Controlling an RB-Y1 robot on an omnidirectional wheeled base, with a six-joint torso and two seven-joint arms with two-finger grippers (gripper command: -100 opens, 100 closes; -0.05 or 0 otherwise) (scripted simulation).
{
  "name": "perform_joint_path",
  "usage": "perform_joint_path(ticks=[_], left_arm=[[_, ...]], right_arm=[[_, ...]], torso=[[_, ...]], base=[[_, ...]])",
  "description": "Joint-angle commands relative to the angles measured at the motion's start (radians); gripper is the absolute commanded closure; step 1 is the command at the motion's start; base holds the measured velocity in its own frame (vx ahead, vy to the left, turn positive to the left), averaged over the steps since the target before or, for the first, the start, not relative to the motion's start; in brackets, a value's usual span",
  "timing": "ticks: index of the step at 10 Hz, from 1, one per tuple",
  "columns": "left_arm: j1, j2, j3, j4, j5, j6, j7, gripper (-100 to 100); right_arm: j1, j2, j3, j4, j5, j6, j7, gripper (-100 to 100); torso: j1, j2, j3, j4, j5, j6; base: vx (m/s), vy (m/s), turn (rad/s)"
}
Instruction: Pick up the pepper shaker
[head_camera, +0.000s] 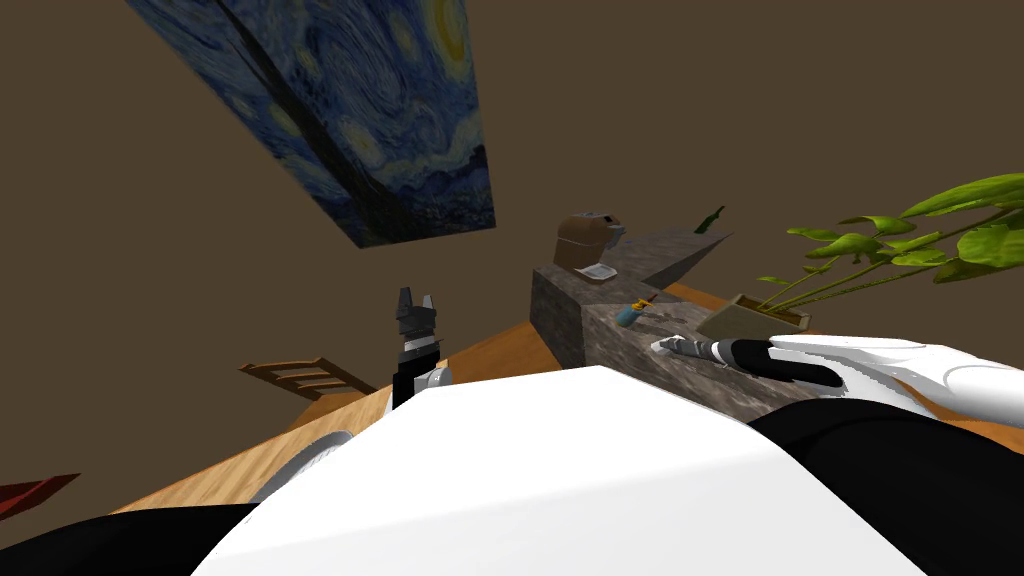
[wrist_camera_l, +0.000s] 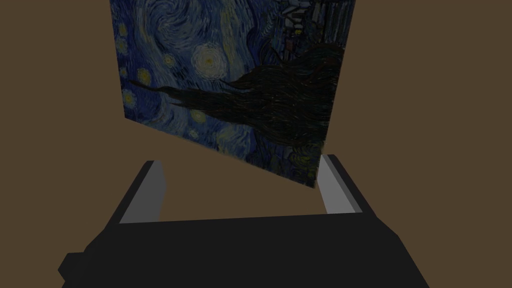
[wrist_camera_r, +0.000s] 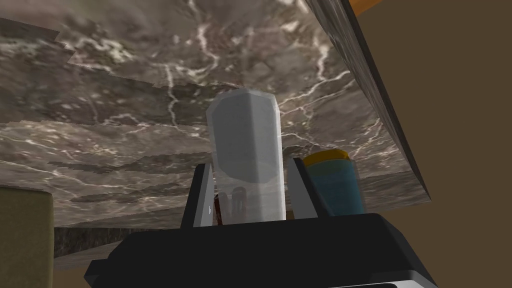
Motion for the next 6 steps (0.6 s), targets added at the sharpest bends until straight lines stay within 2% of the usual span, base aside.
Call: perform_joint_path(ticks=[1, 3, 4, 5, 6], left_arm=[[0.0, 0.0, 0.0, 0.0, 0.0, 0.0, 0.0, 0], [0.0, 0.0, 0.0, 0.0, 0.0, 0.0, 0.0, 0], [0.0, 0.0, 0.0, 0.0, 0.0, 0.0, 0.0, 0], [0.0, 0.0, 0.0, 0.0, 0.0, 0.0, 0.0, 0], [0.0, 0.0, 0.0, 0.0, 0.0, 0.0, 0.0, 0]], right_arm=[[-0.009, -0.029, 0.002, -0.027, 0.005, 0.002, -0.007, 100], [-0.007, -0.067, -0.01, -0.067, 0.007, 0.005, -0.008, 100], [-0.007, -0.067, -0.01, -0.067, 0.007, 0.005, -0.008, 100], [0.021, -0.064, -0.032, -0.066, -0.004, 0.002, 0.004, 100], [0.017, -0.065, -0.029, -0.067, -0.003, 0.004, 0.001, 0]], torso=[[0.0, 0.0, 0.0, 0.0, 0.0, 0.0], [0.0, -0.002, -0.001, 0.0, 0.0, 0.003], [0.0, -0.003, -0.001, 0.0, 0.0, 0.001], [0.0, -0.003, -0.002, -0.001, 0.0, -0.001], [0.0, -0.002, -0.001, 0.0, 0.0, 0.0]], base=[[0.033, -0.004, -0.252], [0.063, -0.002, -0.292], [0.041, -0.006, -0.064], [0.012, -0.002, 0.011], [0.0, 0.0, 0.0]])
